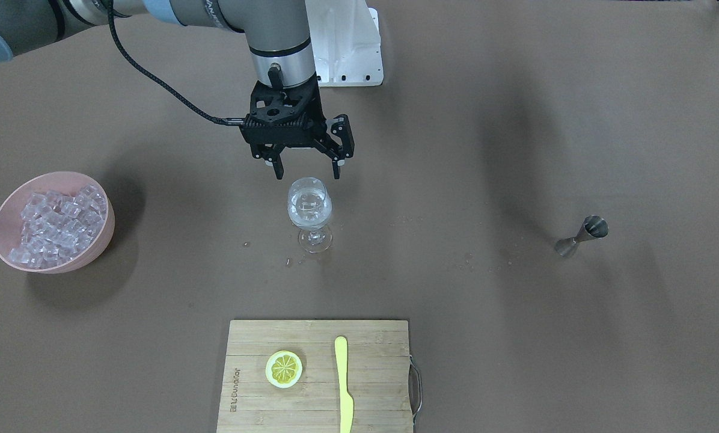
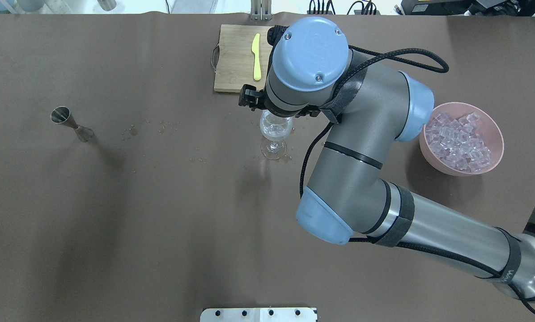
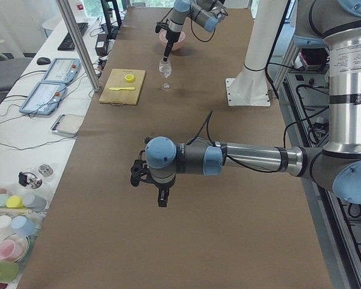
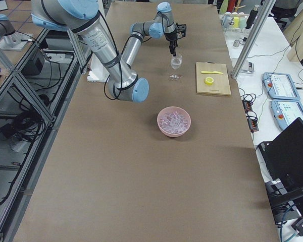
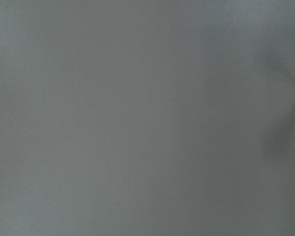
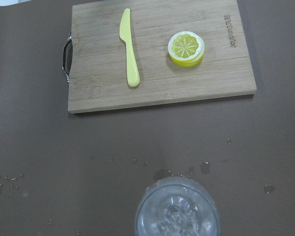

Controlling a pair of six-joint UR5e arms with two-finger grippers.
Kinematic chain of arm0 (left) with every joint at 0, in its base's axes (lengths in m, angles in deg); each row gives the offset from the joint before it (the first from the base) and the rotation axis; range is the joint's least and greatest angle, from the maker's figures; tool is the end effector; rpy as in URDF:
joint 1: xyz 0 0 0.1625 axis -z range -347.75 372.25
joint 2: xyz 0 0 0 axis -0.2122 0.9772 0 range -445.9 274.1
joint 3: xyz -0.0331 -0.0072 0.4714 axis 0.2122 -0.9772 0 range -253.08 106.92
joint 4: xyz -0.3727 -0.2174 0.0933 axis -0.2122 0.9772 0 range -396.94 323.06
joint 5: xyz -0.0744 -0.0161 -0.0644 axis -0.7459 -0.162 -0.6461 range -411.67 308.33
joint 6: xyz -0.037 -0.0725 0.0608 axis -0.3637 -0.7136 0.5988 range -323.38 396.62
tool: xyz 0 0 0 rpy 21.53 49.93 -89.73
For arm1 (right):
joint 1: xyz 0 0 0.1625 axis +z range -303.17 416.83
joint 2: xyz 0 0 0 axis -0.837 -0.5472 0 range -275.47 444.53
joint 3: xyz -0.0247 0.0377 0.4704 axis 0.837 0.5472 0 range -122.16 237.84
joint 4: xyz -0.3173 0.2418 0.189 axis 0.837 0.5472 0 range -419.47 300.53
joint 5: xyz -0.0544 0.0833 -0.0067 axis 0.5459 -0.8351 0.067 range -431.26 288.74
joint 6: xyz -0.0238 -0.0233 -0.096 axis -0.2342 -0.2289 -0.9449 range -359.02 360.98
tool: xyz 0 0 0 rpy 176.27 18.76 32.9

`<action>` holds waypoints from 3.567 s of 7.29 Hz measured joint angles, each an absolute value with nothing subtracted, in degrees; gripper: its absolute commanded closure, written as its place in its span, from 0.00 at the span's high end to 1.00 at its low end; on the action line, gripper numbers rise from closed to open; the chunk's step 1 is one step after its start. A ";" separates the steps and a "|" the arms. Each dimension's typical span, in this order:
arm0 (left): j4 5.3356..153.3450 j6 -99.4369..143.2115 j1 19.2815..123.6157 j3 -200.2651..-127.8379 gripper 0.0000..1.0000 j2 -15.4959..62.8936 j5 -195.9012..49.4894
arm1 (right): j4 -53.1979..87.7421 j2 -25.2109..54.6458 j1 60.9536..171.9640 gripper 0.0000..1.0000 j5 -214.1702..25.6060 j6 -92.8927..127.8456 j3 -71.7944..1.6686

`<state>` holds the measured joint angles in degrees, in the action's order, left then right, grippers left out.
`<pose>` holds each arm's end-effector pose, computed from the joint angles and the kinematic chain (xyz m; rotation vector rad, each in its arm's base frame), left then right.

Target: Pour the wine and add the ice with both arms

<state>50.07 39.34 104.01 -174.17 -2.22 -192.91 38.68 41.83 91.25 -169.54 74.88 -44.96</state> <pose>-0.0685 -0.4671 0.6578 0.0638 0.8924 0.0296 -0.5084 -0.4922 0.1016 0.2652 -0.8779 0.2316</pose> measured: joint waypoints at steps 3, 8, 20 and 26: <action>49.99 39.28 104.01 -174.17 0.98 -1.96 -192.89 | 42.31 35.71 95.95 1.00 -175.81 65.15 -51.55; 49.30 39.32 103.77 -173.83 0.98 -1.93 -189.90 | 42.23 19.06 118.13 1.00 -190.60 30.94 -53.78; 49.34 39.61 103.62 -173.82 0.98 -4.67 -187.46 | 25.27 -16.90 143.39 1.00 -197.74 -6.28 -40.14; 49.37 39.61 103.64 -173.89 0.98 -4.63 -187.46 | 24.57 -16.85 144.63 1.00 -197.84 -6.18 -43.14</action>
